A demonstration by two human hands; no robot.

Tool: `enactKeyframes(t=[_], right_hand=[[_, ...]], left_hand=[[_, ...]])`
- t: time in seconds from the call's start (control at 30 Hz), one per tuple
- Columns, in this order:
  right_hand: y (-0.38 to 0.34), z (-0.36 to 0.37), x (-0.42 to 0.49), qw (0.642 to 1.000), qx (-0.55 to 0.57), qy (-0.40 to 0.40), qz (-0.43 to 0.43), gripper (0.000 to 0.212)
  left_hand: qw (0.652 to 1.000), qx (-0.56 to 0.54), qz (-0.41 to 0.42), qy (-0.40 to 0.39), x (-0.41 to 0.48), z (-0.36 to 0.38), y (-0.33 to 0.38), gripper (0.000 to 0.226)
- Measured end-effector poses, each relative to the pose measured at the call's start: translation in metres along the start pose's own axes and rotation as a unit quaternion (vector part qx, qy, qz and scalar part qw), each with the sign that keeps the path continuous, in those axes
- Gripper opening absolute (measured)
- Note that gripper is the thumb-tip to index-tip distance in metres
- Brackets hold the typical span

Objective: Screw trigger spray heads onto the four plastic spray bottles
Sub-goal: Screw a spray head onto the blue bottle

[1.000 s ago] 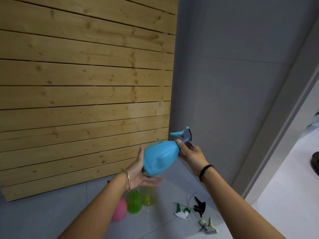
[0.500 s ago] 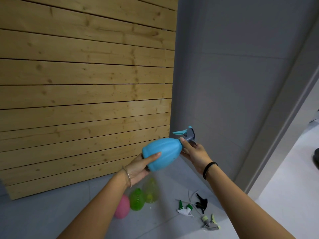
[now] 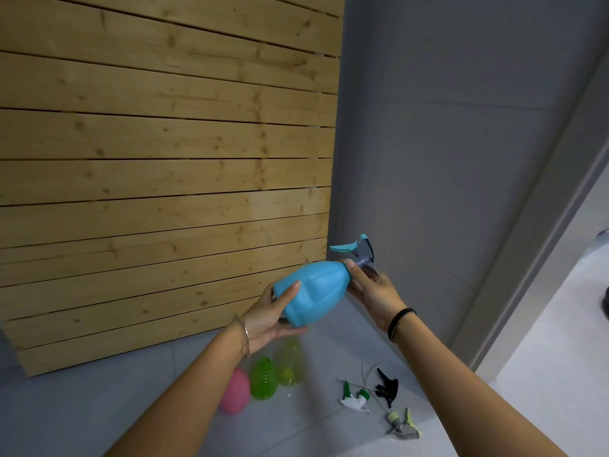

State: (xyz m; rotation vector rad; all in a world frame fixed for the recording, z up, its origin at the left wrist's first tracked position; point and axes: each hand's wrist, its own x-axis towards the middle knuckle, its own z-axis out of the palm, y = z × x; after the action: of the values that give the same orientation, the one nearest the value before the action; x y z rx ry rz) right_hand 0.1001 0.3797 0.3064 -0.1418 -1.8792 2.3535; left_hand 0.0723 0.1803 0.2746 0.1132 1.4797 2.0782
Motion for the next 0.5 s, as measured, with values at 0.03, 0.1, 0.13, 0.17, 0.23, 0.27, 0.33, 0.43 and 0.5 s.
enactKeyframes(t=[0.03, 0.1, 0.13, 0.17, 0.23, 0.27, 0.33, 0.43, 0.5], right_hand=[[0.0, 0.0, 0.0, 1.0, 0.005, 0.003, 0.002, 0.033], [-0.001, 0.002, 0.001, 1.0, 0.015, 0.008, 0.002, 0.036], [-0.002, 0.003, 0.002, 1.0, 0.014, 0.002, 0.001, 0.038], [-0.002, 0.005, 0.002, 1.0, 0.008, -0.01, 0.0, 0.039], [-0.001, 0.01, 0.0, 0.999, -0.01, -0.038, 0.001, 0.038], [-0.001, 0.013, -0.001, 0.999, -0.02, -0.047, -0.002, 0.037], [-0.001, 0.023, -0.003, 0.998, -0.04, -0.049, -0.016, 0.035], [0.0, 0.036, -0.001, 0.998, -0.039, -0.012, -0.037, 0.032], [-0.001, 0.046, 0.003, 0.999, -0.016, -0.003, -0.044, 0.032]], left_hand=[[0.999, 0.009, 0.029, 0.014, 0.0, 0.001, 0.001, 0.081], [0.998, 0.018, 0.048, 0.031, -0.002, 0.002, 0.003, 0.077], [0.999, 0.009, 0.03, 0.026, -0.003, 0.003, 0.005, 0.073], [1.0, -0.006, -0.005, 0.018, -0.005, 0.003, 0.006, 0.07], [0.996, -0.043, -0.069, 0.02, -0.009, 0.005, 0.008, 0.075], [0.995, -0.052, -0.075, 0.038, -0.01, 0.005, 0.008, 0.078], [0.994, -0.044, -0.051, 0.086, -0.012, 0.004, 0.009, 0.079], [0.992, -0.013, 0.034, 0.122, -0.013, 0.002, 0.013, 0.08], [0.981, 0.005, 0.102, 0.164, -0.015, -0.002, 0.018, 0.083]])
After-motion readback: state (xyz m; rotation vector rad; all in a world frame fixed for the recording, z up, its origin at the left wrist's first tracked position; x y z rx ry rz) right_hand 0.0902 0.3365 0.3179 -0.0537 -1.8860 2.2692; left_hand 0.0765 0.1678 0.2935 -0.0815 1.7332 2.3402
